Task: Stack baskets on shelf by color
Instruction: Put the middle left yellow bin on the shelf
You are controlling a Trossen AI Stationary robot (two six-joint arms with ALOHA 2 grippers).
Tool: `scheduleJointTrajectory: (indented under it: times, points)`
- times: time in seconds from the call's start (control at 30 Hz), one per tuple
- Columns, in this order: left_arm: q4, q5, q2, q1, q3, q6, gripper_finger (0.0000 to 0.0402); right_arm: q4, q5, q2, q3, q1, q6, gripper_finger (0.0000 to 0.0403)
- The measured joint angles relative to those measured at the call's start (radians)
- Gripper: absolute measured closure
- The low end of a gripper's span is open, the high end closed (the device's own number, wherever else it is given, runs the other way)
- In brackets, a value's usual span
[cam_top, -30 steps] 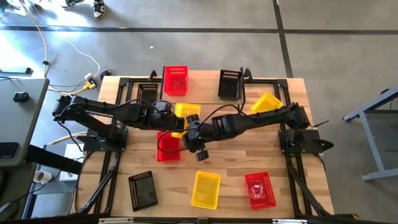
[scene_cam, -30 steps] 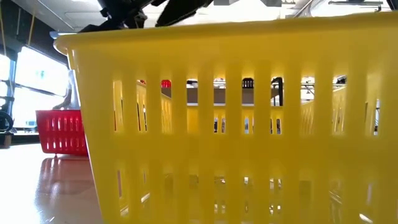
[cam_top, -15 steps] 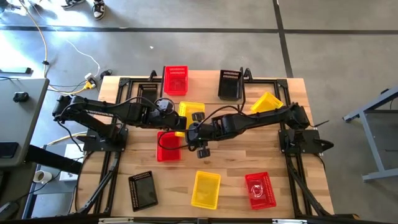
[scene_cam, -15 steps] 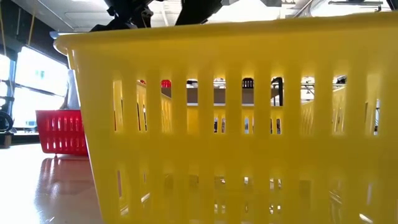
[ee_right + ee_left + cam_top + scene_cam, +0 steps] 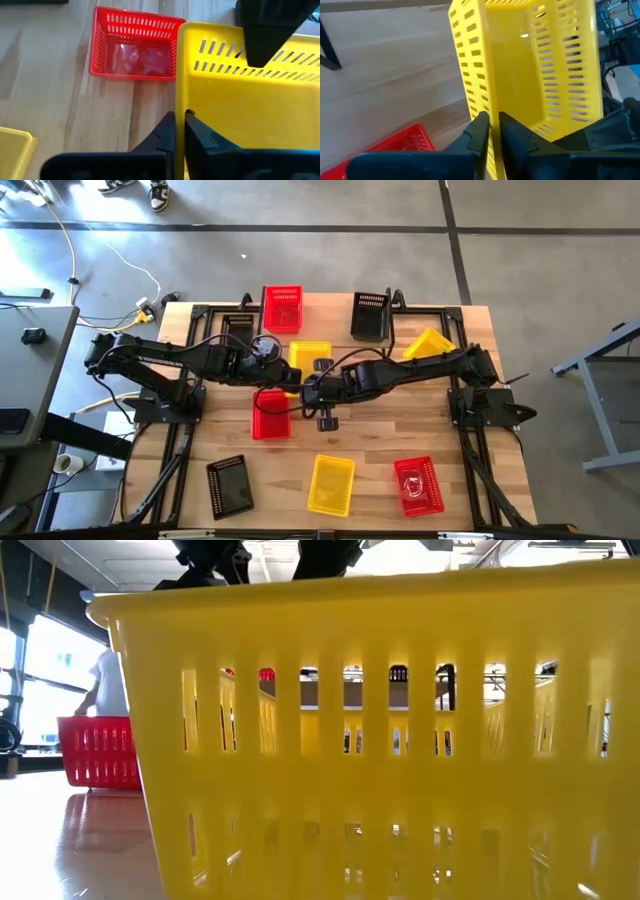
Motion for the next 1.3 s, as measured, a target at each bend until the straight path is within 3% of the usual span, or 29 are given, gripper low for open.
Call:
scheduleJointTrajectory:
  times: [0.27, 0.6, 0.97, 1.3]
  points:
    - [0.005, 0.015, 0.0, 0.005, 0.0, 0.034, 0.0308, -0.009, -0.009, 0.0, 0.0, -0.001, 0.059, 0.0401]
    - [0.011, 0.198, -0.002, 0.091, 0.0, 0.272, 0.0242, -0.06, -0.008, 0.0, 0.002, 0.012, 0.247, 0.0403]
    - [0.006, 0.313, -0.002, 0.162, 0.0, 0.477, 0.0234, -0.075, -0.024, -0.004, 0.002, 0.058, 0.384, 0.0403]
    - [-0.001, 0.351, -0.055, 0.183, 0.002, 0.629, 0.0234, -0.11, -0.034, -0.044, 0.004, 0.08, 0.42, 0.0403]
